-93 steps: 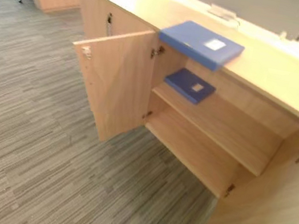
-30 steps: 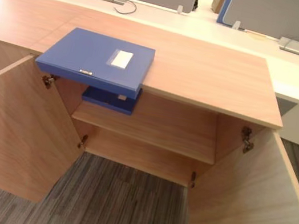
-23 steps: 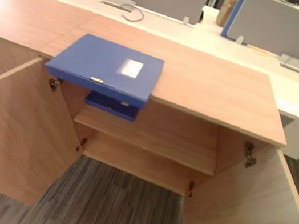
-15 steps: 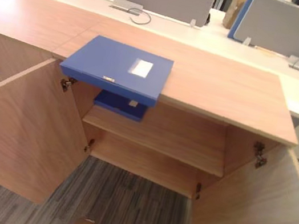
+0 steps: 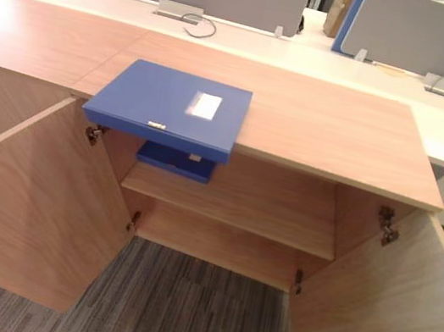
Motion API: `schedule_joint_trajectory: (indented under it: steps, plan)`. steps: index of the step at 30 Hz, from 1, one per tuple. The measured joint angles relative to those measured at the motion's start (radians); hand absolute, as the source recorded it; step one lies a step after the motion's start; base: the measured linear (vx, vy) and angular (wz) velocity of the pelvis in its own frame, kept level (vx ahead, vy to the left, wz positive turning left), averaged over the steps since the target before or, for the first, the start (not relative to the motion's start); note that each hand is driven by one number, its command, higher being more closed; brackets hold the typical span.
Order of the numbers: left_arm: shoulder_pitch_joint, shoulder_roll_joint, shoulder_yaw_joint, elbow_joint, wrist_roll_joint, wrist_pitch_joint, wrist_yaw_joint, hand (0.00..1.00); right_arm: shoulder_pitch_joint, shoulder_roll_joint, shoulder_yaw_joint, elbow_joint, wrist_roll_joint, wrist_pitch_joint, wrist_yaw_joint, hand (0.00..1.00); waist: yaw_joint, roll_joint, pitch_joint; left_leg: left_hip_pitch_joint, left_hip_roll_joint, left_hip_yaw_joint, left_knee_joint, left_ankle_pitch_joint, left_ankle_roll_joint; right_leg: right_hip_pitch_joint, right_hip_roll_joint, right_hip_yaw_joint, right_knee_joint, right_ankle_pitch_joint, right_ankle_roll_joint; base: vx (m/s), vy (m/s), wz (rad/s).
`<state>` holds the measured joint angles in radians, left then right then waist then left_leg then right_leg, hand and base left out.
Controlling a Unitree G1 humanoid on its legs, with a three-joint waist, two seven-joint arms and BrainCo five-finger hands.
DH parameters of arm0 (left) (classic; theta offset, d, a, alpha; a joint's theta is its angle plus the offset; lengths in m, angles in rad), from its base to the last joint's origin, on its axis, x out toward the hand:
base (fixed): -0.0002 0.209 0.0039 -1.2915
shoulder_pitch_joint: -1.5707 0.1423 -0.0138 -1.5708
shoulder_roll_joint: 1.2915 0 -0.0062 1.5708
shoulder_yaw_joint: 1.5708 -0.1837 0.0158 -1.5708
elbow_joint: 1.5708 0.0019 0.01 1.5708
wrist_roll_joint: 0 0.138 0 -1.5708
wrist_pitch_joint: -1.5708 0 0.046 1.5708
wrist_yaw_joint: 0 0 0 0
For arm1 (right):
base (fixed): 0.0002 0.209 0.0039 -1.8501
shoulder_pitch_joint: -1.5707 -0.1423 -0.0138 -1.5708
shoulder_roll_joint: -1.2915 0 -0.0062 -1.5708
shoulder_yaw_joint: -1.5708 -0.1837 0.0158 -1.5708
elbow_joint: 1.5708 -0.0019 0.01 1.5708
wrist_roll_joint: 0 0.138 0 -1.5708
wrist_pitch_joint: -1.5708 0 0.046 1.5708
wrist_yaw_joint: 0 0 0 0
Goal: Walk over to the cabinet, pick up the folder, carry it to the office cabinet, place the folder inside the office cabinet, then close the office cabinet door
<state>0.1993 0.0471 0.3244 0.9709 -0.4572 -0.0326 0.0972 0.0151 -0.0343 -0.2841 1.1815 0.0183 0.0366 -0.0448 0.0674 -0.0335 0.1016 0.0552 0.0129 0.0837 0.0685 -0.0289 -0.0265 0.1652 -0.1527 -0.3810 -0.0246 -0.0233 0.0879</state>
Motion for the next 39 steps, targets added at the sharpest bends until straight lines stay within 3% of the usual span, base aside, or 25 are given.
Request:
schedule_joint_trajectory:
  steps: [1, 5, 9, 12, 19, 21, 23, 25, 26, 28, 30, 31, 35, 37, 38, 39]
  plan:
    - [-0.003, -0.006, -0.024, -0.029, -0.079, -0.007, -0.009, 0.0, 0.0, 0.0, 0.001, 0.0, 0.0, 0.0, 0.002, 0.0, -0.001, 0.0, -0.001, 0.0, -0.001, -0.005, -0.001, 0.0, 0.0, 0.003, 0.0, -0.001, -0.004, 0.0, 0.0, 0.0, 0.0, 0.0]
    - [0.003, -0.006, -0.071, -0.222, -0.215, -0.022, -0.022, 0.0, 0.002, 0.0, 0.036, -0.002, -0.001, 0.001, 0.009, 0.0, -0.003, -0.003, -0.014, 0.009, -0.001, 0.001, -0.013, 0.0, 0.0, 0.004, 0.001, 0.004, -0.009, 0.001, -0.002, 0.0, 0.01, -0.04]
    - [0.014, -0.005, -0.077, -0.426, -0.292, -0.069, -0.027, 0.0, 0.002, 0.0, 0.09, -0.012, -0.005, 0.001, 0.021, 0.0, -0.003, -0.001, -0.023, 0.021, -0.002, 0.019, -0.033, 0.004, 0.003, 0.003, 0.002, 0.02, -0.026, 0.013, -0.01, -0.02, 0.034, -0.14]
    - [0.012, -0.003, -0.075, -0.476, -0.309, -0.087, -0.027, 0.0, -0.001, -0.001, 0.091, -0.017, -0.011, 0.001, 0.022, 0.0, -0.004, -0.001, -0.024, 0.022, -0.005, 0.032, -0.043, 0.006, 0.006, -0.003, 0.002, 0.031, -0.034, 0.019, -0.015, -0.03, 0.036, -0.12]
    - [0.048, -0.004, -0.075, -0.465, -0.277, -0.08, -0.025, 0.0, 0.001, -0.001, 0.126, -0.03, -0.039, 0.003, 0.024, 0.0, -0.006, -0.005, -0.021, 0.023, -0.004, 0.034, -0.037, 0.0, 0.006, 0.002, 0.003, 0.032, -0.041, 0.022, -0.019, -0.01, 0.005, -0.01]
    - [0.057, -0.004, -0.079, -0.434, -0.258, -0.06, -0.028, 0.0, -0.002, -0.007, 0.123, -0.03, -0.04, 0.003, 0.029, 0.0, -0.005, 0.006, -0.001, -0.071, 0.026, 0.027, 0.202, -0.106, 0.008, 0.016, 0.014, 0.037, -0.031, 0.021, -0.018, -0.06, 0.041, -0.04]
    - [0.064, -0.004, -0.082, -0.404, -0.258, -0.036, -0.038, 0.0, -0.005, -0.018, 0.116, -0.031, -0.039, 0.004, 0.035, 0.0, 0.004, 0.028, 0.026, -0.151, 0.06, 0.009, 0.412, -0.154, -0.001, 0.031, 0.034, 0.049, -0.026, 0.013, -0.017, -0.09, 0.075, -0.14]
    - [0.066, -0.007, -0.088, -0.346, -0.259, -0.015, -0.049, 0.0, -0.007, -0.038, 0.11, -0.029, -0.038, 0.004, 0.037, 0.0, 0.012, 0.052, 0.045, -0.251, 0.102, -0.017, 0.625, -0.148, -0.017, 0.03, 0.056, 0.059, 0.0, -0.007, -0.016, -0.1, 0.101, -0.11]
    - [0.067, -0.006, -0.094, -0.31, -0.259, -0.005, -0.051, 0.0, -0.007, -0.044, 0.104, -0.029, -0.038, 0.008, 0.036, 0.0, 0.016, 0.059, 0.051, -0.272, 0.114, -0.019, 0.674, -0.132, -0.043, 0.034, 0.055, 0.063, 0.005, -0.01, -0.015, -0.09, 0.115, -0.05]
    - [0.061, -0.006, -0.094, -0.2, -0.26, 0.016, -0.061, 0.0, -0.002, -0.044, 0.061, -0.028, -0.038, 0.014, 0.036, 0.0, 0.03, 0.04, 0.065, -0.299, 0.108, -0.017, 0.706, -0.106, -0.079, 0.039, 0.035, 0.075, 0.012, -0.018, -0.006, -0.08, 0.117, -0.09]
    - [0.053, -0.007, -0.083, -0.079, -0.248, 0.039, -0.074, 0.0, -0.006, -0.047, 0.019, -0.03, -0.037, 0.021, 0.036, 0.0, 0.03, 0.049, 0.067, -0.273, 0.108, -0.029, 0.555, -0.146, -0.07, 0.019, 0.029, 0.082, 0.02, -0.019, -0.004, -0.09, 0.11, -0.12]
    - [0.06, -0.003, -0.063, 0.021, -0.212, 0.054, -0.087, 0.0, -0.004, -0.053, -0.01, -0.029, -0.038, 0.022, 0.037, 0.0, 0.029, 0.067, 0.059, -0.216, 0.116, -0.039, 0.346, -0.113, -0.055, 0.013, 0.034, 0.089, 0.018, -0.017, 0.008, -0.09, 0.106, -0.15]
    - [0.081, 0.017, 0.046, 0.164, -0.113, 0.07, -0.113, 0.0, 0.01, -0.024, -0.067, -0.011, -0.039, 0.028, 0.043, 0.0, 0.027, 0.01, 0.028, -0.136, 0.017, -0.008, 0.181, -0.069, -0.017, 0.022, -0.048, 0.109, -0.019, -0.013, 0.032, 0.08, 0.114, -0.06]
    - [0.085, 0.017, 0.074, 0.183, -0.079, 0.076, -0.121, 0.0, 0.012, -0.023, -0.087, -0.008, -0.039, 0.031, 0.045, 0.0, 0.028, 0.009, 0.025, -0.099, -0.009, 0.007, 0.146, -0.062, -0.006, 0.033, -0.071, 0.109, -0.008, -0.014, 0.04, 0.14, 0.111, -0.15]
    - [0.101, 0.003, 0.077, 0.201, -0.034, 0.083, -0.13, 0.0, 0.018, -0.026, -0.089, -0.008, -0.039, 0.031, 0.053, 0.0, 0.027, 0.01, 0.015, -0.031, -0.046, 0.028, 0.08, -0.056, 0.013, 0.023, -0.123, 0.116, 0.078, -0.028, 0.076, 0.17, 0.141, -0.28]
    - [0.105, -0.003, 0.078, 0.21, -0.023, 0.084, -0.132, 0.0, 0.018, -0.029, -0.089, -0.009, -0.04, 0.031, 0.057, 0.0, 0.027, 0.018, 0.009, -0.013, -0.054, 0.031, 0.061, -0.056, 0.017, 0.011, -0.135, 0.116, 0.119, -0.039, 0.072, 0.2, 0.191, -0.37]
